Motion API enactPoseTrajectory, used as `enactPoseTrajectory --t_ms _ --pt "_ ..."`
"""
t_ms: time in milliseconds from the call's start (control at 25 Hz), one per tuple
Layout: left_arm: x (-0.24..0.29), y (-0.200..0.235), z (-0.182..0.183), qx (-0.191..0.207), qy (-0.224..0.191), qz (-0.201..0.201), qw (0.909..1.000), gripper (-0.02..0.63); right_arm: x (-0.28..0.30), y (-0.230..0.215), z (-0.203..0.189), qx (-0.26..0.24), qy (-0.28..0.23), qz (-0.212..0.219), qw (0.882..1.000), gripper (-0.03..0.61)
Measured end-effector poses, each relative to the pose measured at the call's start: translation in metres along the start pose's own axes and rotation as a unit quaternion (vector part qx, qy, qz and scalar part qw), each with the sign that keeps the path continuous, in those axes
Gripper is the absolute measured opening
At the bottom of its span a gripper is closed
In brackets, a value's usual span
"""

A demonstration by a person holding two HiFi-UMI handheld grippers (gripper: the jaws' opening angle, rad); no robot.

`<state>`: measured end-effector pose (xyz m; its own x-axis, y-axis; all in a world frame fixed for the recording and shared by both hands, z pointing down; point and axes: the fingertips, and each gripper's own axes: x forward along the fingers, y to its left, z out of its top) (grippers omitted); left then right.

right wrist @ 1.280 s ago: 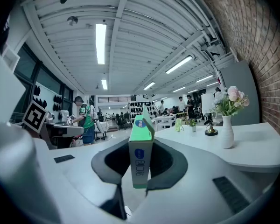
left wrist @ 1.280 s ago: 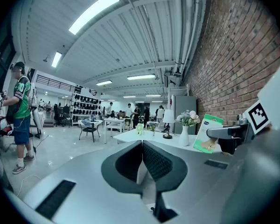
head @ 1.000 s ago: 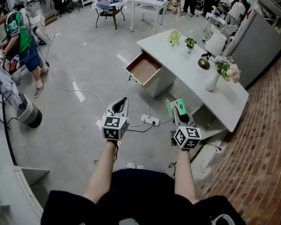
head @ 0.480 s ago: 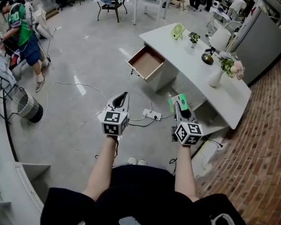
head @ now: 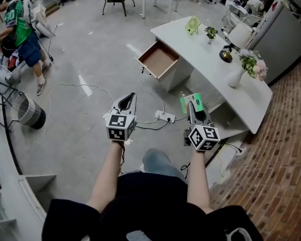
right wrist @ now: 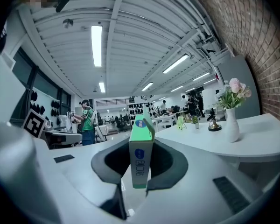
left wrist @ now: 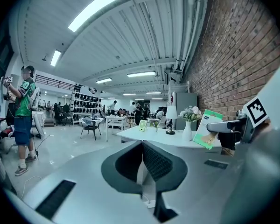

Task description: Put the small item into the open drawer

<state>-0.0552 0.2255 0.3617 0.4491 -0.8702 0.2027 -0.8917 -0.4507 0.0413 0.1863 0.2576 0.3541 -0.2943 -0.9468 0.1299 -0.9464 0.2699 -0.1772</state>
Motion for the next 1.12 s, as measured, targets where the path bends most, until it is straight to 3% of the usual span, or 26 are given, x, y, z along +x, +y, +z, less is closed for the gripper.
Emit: enactPoseTrajectory --t_ms 560,1120 --pt "0.075 0.057 0.005 -0.006 -0.002 0.019 0.9998 0.023 0.105 -0.017 0.010 0.005 -0.007 0.018 1.000 0.083" --pt "0.259 0.168 0.002 -0.029 0.046 0.036 0.9979 0.023 0.338 -0.067 0.005 0.016 0.037 0.027 0.999 0.083"
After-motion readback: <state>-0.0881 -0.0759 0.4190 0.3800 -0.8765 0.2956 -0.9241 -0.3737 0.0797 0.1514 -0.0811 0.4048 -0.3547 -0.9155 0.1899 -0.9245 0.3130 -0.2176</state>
